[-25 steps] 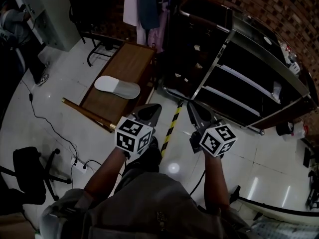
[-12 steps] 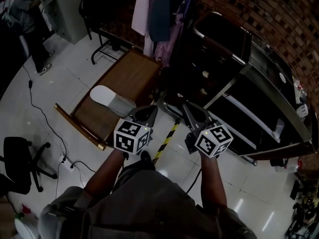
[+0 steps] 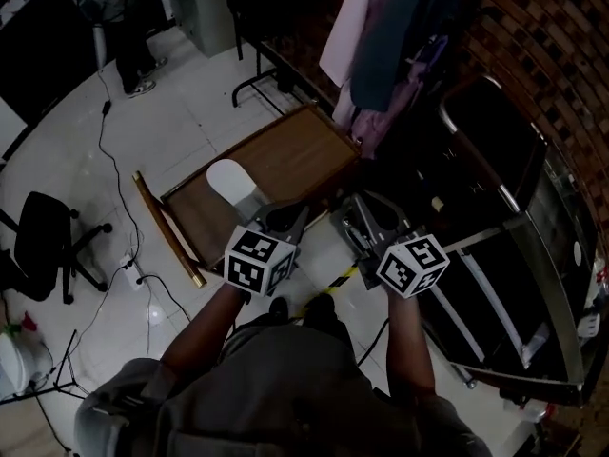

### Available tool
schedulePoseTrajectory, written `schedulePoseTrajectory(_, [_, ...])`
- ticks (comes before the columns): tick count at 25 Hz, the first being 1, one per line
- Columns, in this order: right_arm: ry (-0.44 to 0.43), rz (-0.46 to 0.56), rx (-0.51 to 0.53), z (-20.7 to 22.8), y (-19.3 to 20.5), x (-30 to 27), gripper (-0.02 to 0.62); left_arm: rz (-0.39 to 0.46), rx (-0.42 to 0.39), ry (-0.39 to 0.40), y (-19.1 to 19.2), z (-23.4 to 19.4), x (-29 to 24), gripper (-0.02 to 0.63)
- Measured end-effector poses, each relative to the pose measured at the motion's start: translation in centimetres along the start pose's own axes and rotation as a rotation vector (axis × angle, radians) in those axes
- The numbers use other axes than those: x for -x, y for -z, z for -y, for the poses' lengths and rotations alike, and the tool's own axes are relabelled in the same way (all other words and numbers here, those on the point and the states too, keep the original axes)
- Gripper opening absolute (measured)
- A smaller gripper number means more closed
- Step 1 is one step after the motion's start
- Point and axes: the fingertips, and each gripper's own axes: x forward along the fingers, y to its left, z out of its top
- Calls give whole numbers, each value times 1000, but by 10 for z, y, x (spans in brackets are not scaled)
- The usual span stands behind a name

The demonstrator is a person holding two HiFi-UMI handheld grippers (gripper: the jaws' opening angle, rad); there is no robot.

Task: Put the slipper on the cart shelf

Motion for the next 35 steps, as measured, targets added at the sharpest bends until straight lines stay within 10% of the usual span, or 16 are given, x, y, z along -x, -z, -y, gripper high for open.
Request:
schedulePoseTrajectory(12, [-449, -192, 87, 0, 21, -128, 0, 83, 147, -499, -4, -100, 8, 8])
schedulePoseTrajectory(20, [-582, -395, 173, -35, 106, -177, 58, 79, 257, -800, 47, -133, 76, 8])
schedulePoseTrajectory(35, [-463, -794, 198, -30, 291, -241, 138, 11, 446, -869, 144, -170, 86, 8])
